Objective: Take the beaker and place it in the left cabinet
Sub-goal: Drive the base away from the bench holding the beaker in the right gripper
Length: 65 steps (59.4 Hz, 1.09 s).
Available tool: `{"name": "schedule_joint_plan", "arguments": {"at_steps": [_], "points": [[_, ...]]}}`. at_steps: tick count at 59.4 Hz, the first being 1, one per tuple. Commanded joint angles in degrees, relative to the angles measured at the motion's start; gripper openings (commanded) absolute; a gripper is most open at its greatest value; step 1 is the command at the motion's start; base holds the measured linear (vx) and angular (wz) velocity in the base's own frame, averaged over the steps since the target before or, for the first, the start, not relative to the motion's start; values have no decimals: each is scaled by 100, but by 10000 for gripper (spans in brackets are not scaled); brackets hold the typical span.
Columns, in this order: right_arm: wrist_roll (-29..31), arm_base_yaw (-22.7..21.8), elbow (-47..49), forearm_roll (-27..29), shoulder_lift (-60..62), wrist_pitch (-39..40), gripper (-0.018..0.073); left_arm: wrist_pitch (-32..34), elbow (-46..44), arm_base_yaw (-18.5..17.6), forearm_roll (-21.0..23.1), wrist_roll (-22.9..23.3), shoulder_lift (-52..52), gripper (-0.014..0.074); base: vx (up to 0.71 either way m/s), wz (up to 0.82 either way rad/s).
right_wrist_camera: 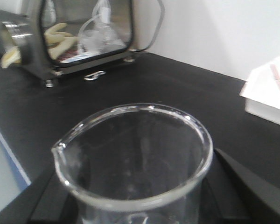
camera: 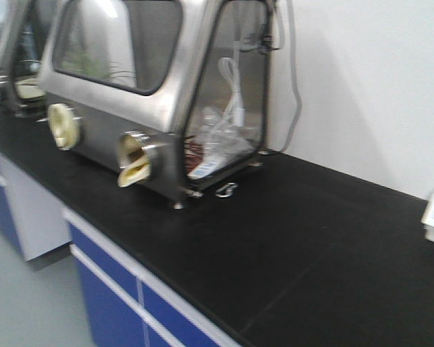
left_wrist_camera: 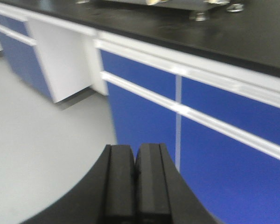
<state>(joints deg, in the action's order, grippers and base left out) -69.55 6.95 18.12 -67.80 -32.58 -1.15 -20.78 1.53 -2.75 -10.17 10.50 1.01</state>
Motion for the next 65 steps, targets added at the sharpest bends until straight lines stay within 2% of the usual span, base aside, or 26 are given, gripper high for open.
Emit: {"name": "schedule_joint_plan", "arguments": {"at_steps": [1, 65], "points": [[16, -22, 186, -38, 7, 157, -4, 429, -89, -31, -19, 23, 56, 4, -4, 60], [22, -22, 186, -38, 7, 157, -4, 429, -89, -31, -19, 23, 56, 4, 3, 66]]}}
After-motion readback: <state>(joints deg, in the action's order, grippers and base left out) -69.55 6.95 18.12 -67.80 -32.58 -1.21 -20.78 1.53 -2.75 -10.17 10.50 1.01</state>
